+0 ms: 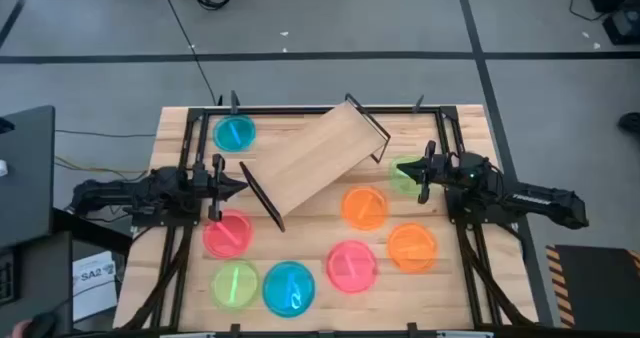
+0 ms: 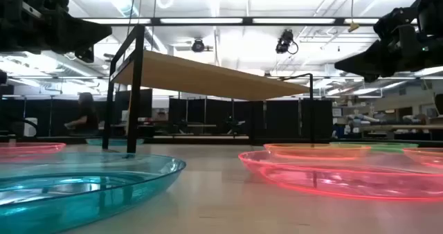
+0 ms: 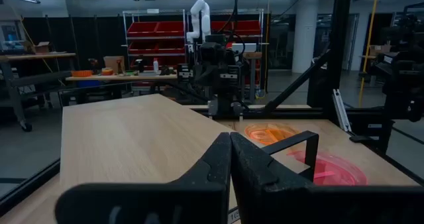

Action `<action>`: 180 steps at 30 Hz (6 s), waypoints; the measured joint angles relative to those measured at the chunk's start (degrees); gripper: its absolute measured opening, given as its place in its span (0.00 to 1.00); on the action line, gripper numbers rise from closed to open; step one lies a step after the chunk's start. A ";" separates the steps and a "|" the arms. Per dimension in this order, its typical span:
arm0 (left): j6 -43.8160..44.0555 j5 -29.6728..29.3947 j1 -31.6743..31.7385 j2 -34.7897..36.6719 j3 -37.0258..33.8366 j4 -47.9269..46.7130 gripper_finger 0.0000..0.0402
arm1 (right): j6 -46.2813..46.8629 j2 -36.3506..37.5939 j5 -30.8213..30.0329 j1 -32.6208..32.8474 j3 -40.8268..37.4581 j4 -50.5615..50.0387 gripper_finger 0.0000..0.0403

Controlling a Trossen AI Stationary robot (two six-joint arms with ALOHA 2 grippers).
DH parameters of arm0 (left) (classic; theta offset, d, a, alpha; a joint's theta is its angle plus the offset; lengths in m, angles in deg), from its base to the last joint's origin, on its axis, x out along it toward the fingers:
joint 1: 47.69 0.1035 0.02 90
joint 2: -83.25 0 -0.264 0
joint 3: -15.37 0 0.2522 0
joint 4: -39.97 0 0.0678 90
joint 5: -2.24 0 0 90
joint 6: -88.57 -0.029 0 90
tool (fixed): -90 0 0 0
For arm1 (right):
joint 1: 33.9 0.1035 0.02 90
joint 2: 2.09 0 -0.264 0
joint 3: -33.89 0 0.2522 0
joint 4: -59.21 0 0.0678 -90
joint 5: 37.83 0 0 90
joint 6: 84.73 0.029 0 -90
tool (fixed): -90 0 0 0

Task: Place and stack plates onto a shelf

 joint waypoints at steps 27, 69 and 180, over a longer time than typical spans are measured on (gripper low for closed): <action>0.00 -0.01 0.00 -0.31 0.00 0.00 0.03 | 0.00 0.00 0.00 0.00 0.00 0.00 0.03; 0.00 -0.01 0.00 -0.31 -0.01 -0.01 0.03 | 0.00 0.02 -0.50 0.00 0.00 0.09 0.03; -0.02 -0.04 0.00 -0.33 0.00 -0.02 0.03 | -11.61 -76.90 10.14 -45.11 54.62 -60.95 0.72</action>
